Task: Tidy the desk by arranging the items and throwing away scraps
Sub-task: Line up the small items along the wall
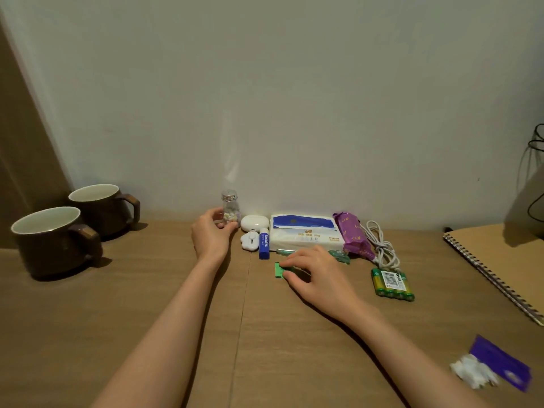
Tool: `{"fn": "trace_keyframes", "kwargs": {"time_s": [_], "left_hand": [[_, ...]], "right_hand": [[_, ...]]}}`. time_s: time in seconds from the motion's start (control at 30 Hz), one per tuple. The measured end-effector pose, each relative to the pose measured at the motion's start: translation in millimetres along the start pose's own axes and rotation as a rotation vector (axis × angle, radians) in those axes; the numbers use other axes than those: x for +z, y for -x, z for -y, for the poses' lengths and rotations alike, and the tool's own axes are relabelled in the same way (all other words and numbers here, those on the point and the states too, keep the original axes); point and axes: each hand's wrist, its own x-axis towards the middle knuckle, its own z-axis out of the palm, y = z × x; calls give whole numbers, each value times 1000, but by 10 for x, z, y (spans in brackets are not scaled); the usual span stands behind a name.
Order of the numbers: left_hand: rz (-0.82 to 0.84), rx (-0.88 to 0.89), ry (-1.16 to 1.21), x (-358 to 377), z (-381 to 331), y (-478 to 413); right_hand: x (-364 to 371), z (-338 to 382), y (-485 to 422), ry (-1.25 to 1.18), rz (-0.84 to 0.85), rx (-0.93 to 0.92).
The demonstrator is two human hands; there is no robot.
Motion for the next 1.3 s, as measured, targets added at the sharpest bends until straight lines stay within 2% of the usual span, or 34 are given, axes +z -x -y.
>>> {"fn": "trace_keyframes", "kwargs": {"time_s": [0.13, 0.23, 0.4, 0.53, 0.63, 0.73, 0.8, 0.9, 1.0, 1.13, 1.3], "left_hand": [[23, -6, 14, -38, -19, 70], [-26, 14, -55, -88, -77, 182], [-137, 196, -91, -128, -413, 410], [32, 351, 5, -31, -804, 717], [243, 486, -35, 99, -1003, 1016], [496, 498, -124, 256, -1149, 1341], [592, 505, -170, 392, -1184, 1507], [659, 535, -199, 596, -1180, 1636], [704, 467, -208, 728, -1173, 1711], [716, 488, -302, 816, -1172, 1763], [781, 497, -248, 759, -1147, 1727]], "right_hand": [[-10, 6, 15, -37, -37, -15], [-56, 37, 44, -70, -131, 6], [-400, 34, 135, 2, -240, 60], [-778, -131, 294, 6, -265, 163], [-1041, -350, 493, 55, -190, 275], [-1243, -511, 688, 24, -106, 408], [-1308, -584, 782, -42, -50, 483], [-1323, -696, 871, -58, 72, 521], [-1302, -751, 902, -91, 162, 534], [-1288, -797, 886, -129, 180, 531], [-1309, -789, 871, -167, 201, 508]]}}
